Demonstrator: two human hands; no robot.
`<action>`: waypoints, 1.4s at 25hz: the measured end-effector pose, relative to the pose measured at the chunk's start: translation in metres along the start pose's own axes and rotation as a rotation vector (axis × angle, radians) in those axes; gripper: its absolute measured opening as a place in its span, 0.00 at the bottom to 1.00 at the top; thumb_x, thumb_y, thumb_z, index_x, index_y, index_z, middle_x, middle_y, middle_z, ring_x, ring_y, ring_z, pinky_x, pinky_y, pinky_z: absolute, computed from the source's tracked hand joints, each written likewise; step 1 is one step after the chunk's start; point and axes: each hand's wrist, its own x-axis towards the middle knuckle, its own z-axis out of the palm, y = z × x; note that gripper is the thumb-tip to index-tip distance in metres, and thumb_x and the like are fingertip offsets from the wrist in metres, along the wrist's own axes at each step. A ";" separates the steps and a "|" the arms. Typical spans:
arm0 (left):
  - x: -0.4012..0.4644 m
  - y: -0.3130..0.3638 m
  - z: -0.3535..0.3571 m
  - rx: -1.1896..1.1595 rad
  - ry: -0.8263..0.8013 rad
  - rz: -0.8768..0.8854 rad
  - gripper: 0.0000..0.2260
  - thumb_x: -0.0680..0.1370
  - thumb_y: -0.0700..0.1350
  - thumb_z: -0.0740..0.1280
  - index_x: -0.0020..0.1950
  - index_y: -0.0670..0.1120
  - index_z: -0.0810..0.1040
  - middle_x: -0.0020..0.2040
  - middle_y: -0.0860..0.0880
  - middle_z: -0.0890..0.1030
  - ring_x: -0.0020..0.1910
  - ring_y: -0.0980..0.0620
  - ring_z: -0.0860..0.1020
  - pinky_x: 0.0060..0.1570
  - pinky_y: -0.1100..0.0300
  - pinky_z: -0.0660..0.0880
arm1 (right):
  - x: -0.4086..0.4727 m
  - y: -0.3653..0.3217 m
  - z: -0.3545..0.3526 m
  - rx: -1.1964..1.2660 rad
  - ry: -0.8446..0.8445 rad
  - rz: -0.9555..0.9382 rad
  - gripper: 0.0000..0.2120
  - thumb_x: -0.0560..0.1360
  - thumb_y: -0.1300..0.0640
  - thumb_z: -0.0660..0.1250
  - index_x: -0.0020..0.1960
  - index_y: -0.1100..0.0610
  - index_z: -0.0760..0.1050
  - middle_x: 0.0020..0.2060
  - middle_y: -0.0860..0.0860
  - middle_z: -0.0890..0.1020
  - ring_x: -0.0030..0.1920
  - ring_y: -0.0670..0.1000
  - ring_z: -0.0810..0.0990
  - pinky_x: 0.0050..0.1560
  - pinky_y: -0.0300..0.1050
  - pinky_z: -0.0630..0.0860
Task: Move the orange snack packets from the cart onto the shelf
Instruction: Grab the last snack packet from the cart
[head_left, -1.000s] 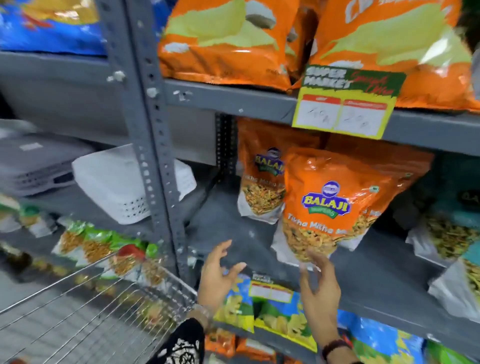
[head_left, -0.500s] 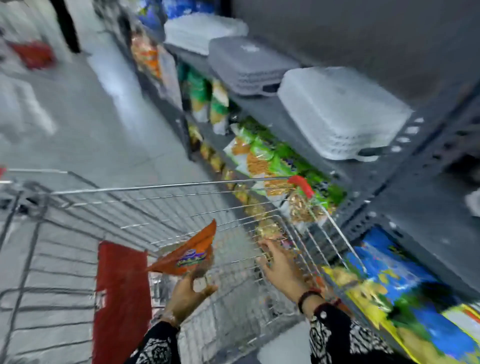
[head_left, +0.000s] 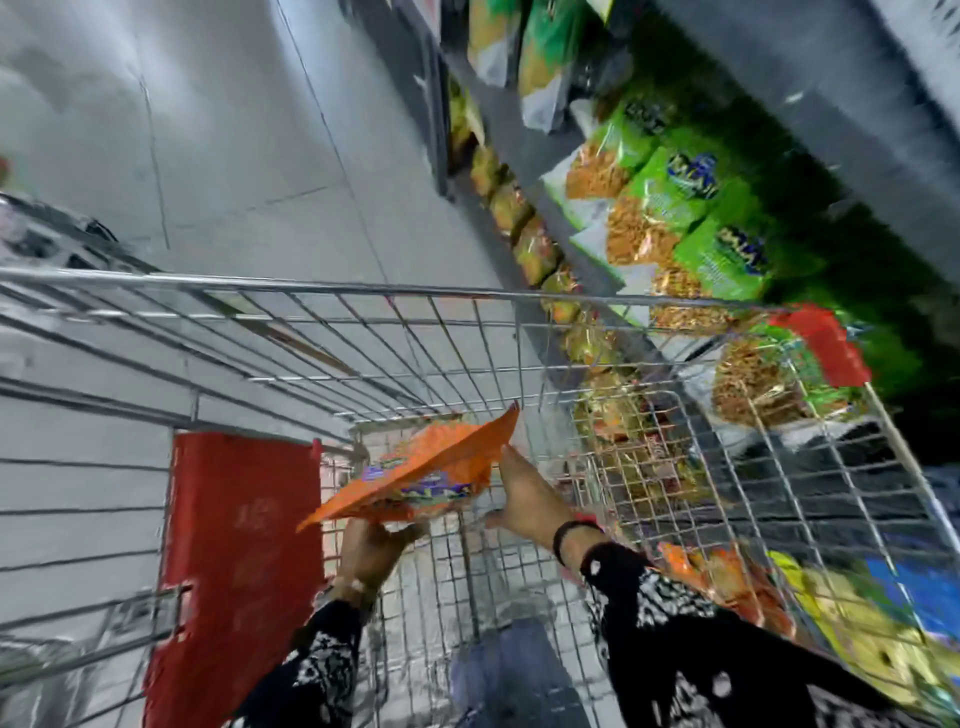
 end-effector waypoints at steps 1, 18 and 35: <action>0.006 -0.002 0.002 -0.008 0.038 0.008 0.17 0.53 0.50 0.75 0.40 0.59 0.79 0.36 0.66 0.83 0.38 0.66 0.77 0.49 0.52 0.75 | 0.005 -0.005 0.000 0.003 0.036 -0.010 0.33 0.67 0.66 0.69 0.68 0.62 0.59 0.68 0.55 0.65 0.68 0.52 0.63 0.60 0.35 0.60; -0.172 0.245 0.060 -0.213 -0.428 0.450 0.21 0.61 0.31 0.75 0.43 0.52 0.74 0.43 0.52 0.80 0.40 0.56 0.79 0.36 0.68 0.78 | -0.290 -0.034 -0.128 0.283 0.846 0.039 0.21 0.63 0.59 0.75 0.54 0.56 0.73 0.48 0.54 0.81 0.50 0.52 0.78 0.50 0.41 0.75; -0.541 0.343 0.326 0.217 -1.112 1.191 0.09 0.70 0.44 0.70 0.49 0.44 0.78 0.48 0.48 0.82 0.46 0.52 0.79 0.45 0.65 0.70 | -0.717 0.051 -0.092 0.294 1.905 0.525 0.10 0.63 0.50 0.72 0.40 0.47 0.73 0.40 0.62 0.82 0.42 0.61 0.79 0.42 0.55 0.76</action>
